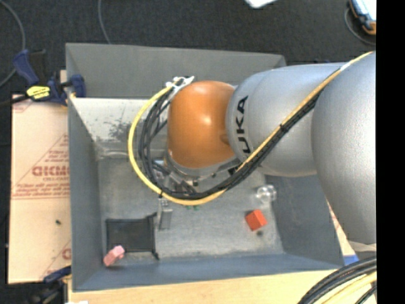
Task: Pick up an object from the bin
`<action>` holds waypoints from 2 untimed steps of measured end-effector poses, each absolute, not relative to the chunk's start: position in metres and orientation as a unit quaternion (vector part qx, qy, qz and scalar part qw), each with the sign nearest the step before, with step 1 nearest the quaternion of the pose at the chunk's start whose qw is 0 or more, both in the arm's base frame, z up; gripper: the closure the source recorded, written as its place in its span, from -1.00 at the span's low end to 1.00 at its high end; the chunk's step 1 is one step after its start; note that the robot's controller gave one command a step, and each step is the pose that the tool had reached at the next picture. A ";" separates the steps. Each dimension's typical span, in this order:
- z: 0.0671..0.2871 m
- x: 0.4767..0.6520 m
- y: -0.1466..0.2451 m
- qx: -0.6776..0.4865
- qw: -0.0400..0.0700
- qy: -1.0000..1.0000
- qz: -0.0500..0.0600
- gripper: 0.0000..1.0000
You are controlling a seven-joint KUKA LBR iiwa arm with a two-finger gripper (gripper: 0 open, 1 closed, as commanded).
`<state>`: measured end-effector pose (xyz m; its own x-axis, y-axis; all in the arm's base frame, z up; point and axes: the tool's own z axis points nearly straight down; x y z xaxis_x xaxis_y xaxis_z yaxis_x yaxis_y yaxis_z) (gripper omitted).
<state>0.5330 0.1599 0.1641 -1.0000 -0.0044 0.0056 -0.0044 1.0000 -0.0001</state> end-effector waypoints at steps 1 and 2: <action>0.169 0.535 0.159 0.000 -0.001 -1.000 -0.001 -1.00; 0.098 0.527 0.127 0.054 0.002 -0.999 0.000 -1.00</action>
Offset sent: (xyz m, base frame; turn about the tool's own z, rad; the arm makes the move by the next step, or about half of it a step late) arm -0.0077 -0.0323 -0.0683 -0.1053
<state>0.5266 0.1273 0.0976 -0.9942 -0.1071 0.0030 -0.1071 0.9942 -0.0001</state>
